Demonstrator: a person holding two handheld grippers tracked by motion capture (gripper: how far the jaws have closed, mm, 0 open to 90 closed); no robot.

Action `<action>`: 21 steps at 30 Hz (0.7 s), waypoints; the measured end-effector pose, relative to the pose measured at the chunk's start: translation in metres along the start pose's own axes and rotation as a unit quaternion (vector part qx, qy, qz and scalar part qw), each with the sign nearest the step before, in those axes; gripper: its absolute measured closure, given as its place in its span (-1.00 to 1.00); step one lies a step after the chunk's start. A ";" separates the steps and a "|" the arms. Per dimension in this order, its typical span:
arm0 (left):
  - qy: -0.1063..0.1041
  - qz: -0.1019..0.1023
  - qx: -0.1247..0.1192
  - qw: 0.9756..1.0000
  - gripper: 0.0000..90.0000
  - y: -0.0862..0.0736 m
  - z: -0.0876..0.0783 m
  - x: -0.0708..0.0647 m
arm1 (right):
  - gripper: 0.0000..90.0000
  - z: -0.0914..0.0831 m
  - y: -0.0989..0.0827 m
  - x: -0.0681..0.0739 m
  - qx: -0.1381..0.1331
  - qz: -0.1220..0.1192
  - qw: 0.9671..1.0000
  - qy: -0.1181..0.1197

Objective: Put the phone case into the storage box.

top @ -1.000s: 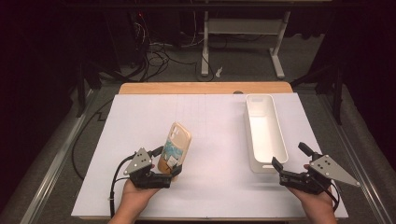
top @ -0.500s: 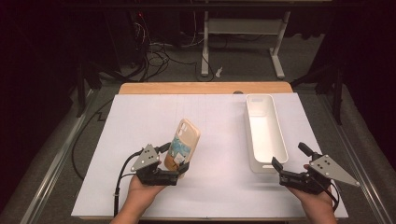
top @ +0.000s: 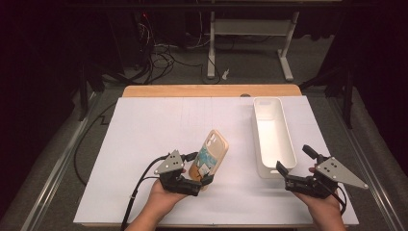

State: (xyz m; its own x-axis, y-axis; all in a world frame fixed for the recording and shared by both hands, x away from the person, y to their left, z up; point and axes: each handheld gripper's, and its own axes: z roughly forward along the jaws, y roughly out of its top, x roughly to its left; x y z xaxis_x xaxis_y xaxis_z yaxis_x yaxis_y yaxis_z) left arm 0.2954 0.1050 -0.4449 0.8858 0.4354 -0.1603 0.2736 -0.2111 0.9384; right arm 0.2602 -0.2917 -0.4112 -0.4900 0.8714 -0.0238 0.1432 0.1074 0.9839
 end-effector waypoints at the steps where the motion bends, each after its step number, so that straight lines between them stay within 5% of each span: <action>1: -0.004 0.001 -0.001 1.000 -0.75 0.000 0.000 0.000 | -0.99 0.002 0.003 0.002 0.001 0.000 1.000 0.004; 21: -0.021 0.004 -0.019 1.000 -0.75 0.002 -0.011 0.004 | -0.98 0.052 0.057 0.044 -0.011 -0.023 0.997 0.076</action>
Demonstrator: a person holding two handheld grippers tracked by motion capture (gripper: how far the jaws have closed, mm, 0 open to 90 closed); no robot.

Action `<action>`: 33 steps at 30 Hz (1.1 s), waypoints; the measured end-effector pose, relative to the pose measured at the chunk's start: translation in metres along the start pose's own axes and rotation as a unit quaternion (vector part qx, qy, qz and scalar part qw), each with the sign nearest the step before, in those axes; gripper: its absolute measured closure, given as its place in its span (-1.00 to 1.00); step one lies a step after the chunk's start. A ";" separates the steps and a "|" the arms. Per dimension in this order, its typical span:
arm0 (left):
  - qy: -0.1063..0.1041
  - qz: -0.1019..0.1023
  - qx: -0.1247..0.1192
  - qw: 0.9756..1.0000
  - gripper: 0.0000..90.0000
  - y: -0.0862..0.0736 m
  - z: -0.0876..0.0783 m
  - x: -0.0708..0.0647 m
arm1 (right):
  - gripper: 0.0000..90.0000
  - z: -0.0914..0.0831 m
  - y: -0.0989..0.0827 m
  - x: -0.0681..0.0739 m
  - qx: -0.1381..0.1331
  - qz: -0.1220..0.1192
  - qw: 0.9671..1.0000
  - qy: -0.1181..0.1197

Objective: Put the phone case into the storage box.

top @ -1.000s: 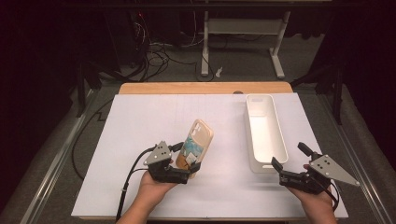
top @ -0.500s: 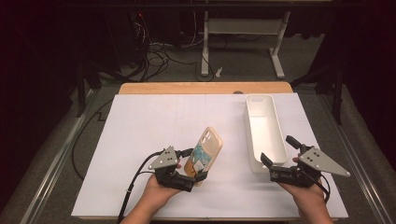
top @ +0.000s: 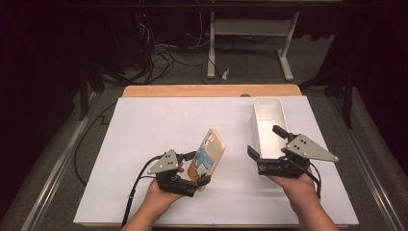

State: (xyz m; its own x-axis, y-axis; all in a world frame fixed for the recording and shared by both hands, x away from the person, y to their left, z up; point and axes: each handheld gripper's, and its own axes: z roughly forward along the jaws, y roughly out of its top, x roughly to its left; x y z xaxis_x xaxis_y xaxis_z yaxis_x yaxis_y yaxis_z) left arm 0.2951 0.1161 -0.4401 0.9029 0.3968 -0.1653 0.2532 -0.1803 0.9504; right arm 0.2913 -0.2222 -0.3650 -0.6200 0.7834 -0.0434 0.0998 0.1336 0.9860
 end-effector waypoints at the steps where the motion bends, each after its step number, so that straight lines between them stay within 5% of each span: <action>1: -0.001 -0.001 -0.001 1.000 -0.75 0.000 -0.001 0.000 | -0.98 0.002 0.001 0.001 0.000 0.002 1.000 0.004; 11: -0.017 0.007 -0.001 1.000 -0.76 -0.003 -0.002 -0.003 | -0.98 0.005 -0.011 0.011 0.009 0.008 0.999 0.035; 33: -0.045 0.019 0.004 0.999 -0.76 -0.010 0.002 -0.006 | -0.98 -0.002 -0.028 0.004 0.026 0.011 0.998 0.063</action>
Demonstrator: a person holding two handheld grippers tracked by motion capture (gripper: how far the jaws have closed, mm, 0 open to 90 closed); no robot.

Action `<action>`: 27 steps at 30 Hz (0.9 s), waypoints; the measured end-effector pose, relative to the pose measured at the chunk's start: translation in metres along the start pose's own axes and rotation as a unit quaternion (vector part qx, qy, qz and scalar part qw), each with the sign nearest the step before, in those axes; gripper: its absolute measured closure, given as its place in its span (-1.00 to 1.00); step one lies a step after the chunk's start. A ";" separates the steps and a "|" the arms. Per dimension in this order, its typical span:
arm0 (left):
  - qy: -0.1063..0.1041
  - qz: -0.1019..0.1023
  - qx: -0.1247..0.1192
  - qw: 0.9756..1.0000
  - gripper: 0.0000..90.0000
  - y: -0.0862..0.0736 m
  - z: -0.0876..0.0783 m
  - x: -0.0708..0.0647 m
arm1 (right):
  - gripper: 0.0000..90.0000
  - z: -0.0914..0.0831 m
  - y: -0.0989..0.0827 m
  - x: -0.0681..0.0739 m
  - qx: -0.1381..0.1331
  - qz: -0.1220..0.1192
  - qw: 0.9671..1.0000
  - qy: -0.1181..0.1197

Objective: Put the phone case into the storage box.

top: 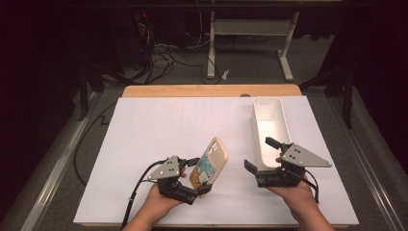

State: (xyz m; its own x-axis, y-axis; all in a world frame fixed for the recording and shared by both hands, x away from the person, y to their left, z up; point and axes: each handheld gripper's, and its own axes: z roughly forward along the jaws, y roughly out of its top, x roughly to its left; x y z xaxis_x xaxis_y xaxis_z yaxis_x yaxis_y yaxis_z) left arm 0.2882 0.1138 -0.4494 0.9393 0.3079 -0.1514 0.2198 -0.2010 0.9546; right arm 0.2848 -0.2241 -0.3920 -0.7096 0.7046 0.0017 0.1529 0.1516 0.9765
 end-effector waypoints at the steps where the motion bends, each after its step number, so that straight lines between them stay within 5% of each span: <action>1: -0.004 0.001 0.000 1.000 -0.76 0.000 0.000 0.001 | -0.98 0.000 0.000 0.000 0.000 0.000 1.000 0.003; 7: -0.025 0.003 0.006 1.000 -0.76 -0.002 -0.001 0.007 | -0.98 0.002 -0.001 0.003 0.005 0.006 0.999 0.038; 18: -0.032 0.003 -0.002 0.999 -0.76 -0.003 -0.003 0.008 | -0.99 0.006 -0.001 0.009 0.013 0.022 0.994 0.109; 27: -0.044 0.008 0.001 0.999 -0.76 -0.004 0.000 0.005 | -1.00 0.007 -0.001 0.012 0.012 0.030 0.991 0.131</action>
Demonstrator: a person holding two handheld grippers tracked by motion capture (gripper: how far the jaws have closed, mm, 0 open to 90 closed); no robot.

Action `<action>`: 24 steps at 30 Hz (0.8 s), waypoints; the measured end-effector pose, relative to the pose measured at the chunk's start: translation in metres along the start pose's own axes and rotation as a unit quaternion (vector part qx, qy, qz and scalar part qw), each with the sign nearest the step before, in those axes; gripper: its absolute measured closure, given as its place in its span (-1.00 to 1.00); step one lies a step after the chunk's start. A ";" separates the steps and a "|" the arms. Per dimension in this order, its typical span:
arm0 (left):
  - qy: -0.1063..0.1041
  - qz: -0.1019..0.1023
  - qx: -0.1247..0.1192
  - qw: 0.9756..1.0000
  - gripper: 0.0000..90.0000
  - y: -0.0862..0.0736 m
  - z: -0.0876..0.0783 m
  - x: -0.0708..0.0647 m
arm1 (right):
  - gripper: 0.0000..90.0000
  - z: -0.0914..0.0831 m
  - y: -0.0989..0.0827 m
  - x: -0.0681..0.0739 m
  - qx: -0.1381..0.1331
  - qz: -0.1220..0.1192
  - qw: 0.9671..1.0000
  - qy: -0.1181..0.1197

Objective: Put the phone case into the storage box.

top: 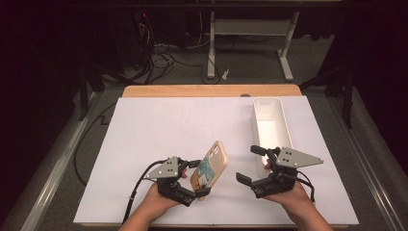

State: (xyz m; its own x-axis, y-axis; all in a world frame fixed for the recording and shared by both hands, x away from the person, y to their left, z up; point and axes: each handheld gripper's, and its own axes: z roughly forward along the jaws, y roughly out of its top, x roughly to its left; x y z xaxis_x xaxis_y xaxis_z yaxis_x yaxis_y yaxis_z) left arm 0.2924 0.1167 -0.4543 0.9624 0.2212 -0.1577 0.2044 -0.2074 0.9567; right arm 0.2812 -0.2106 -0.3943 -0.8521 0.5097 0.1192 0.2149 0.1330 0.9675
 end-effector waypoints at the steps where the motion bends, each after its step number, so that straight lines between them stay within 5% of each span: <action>1: -0.001 -0.001 0.000 1.000 -0.76 0.000 0.000 0.000 | -1.00 0.000 0.000 0.000 -0.001 0.000 1.000 0.002; 24: -0.041 0.013 0.002 0.999 -0.76 -0.002 0.007 -0.006 | -1.00 0.007 0.003 0.014 -0.012 0.006 0.997 0.073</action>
State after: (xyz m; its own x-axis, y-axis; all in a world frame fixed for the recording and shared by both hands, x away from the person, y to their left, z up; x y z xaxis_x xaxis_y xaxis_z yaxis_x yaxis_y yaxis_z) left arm 0.2870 0.1092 -0.4569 0.9787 0.1372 -0.1526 0.1800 -0.2167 0.9595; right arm 0.2736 -0.1970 -0.3911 -0.9101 0.3824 0.1595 0.2146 0.1058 0.9709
